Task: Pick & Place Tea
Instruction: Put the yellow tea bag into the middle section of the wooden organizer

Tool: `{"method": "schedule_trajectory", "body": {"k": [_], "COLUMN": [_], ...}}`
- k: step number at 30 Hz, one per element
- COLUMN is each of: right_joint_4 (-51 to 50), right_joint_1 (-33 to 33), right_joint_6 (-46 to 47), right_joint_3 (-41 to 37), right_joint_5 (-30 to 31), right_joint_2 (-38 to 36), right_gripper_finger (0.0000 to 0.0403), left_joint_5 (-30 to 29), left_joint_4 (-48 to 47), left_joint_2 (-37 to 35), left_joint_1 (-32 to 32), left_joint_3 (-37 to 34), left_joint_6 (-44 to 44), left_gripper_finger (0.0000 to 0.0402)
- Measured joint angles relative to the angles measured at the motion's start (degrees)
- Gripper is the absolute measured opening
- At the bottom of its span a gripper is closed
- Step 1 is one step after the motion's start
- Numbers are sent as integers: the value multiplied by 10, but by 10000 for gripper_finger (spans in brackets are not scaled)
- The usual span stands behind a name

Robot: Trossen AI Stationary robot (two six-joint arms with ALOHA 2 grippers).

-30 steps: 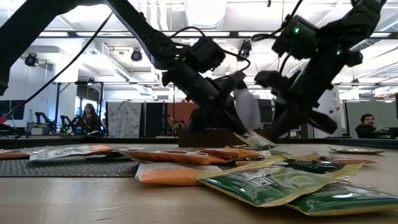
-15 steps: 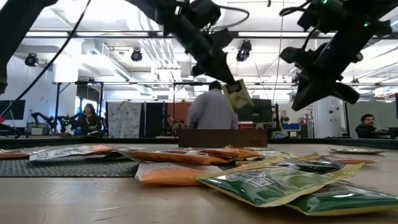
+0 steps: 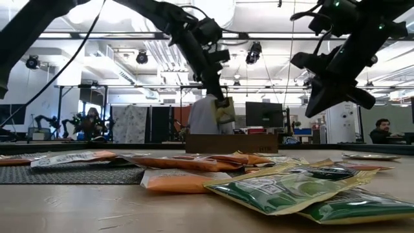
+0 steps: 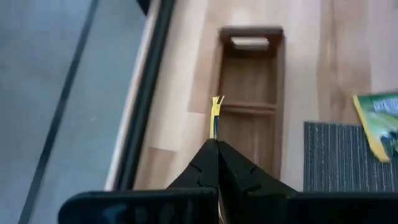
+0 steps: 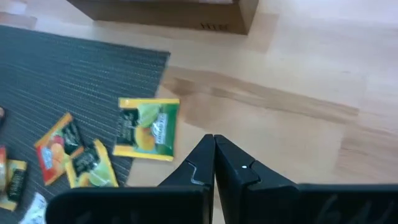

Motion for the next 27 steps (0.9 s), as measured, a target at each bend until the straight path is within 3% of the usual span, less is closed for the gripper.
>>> {"method": "schedule_trajectory", "body": {"k": [13,27], "right_joint_4": [11,9], "right_joint_1": [1,1], "right_joint_6": [15,17], "right_joint_3": [0,0], "right_joint_5": [-23,-27], "right_joint_2": [36,36], "right_gripper_finger": [9,9], "left_joint_5": [27,-8], "left_joint_4": [11,17], "left_joint_2": [52,109], "left_joint_1": [-11,-6], "left_joint_3": [2,30], "left_joint_6": [45,115], "left_gripper_finger": [0,0]}}
